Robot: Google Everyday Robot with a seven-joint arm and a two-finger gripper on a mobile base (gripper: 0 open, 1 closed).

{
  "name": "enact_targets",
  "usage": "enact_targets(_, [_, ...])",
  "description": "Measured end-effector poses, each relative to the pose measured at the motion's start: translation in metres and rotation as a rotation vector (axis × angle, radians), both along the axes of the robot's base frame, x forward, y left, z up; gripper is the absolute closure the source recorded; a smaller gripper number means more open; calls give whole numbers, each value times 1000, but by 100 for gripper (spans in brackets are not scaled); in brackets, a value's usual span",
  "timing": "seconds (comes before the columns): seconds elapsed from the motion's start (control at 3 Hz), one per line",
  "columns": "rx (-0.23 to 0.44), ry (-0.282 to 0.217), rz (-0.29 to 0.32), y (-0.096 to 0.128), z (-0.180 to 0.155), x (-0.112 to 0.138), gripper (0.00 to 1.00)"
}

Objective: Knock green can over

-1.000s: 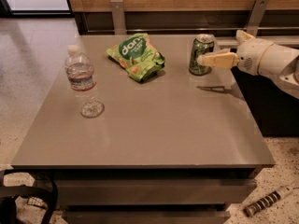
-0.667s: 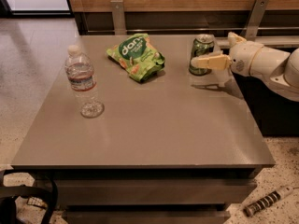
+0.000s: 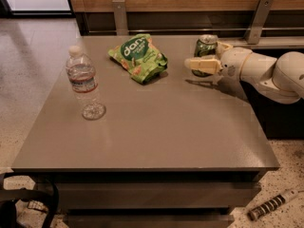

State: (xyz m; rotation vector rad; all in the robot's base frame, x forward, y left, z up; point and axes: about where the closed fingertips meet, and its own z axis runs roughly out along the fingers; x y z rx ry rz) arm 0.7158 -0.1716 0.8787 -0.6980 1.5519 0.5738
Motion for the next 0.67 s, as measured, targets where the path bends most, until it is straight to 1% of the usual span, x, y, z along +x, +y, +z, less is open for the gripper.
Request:
enact_targets(0.33, [0, 0, 4, 3, 0, 0, 44])
enact_targets(0.67, [1, 0, 10, 7, 0, 1, 76])
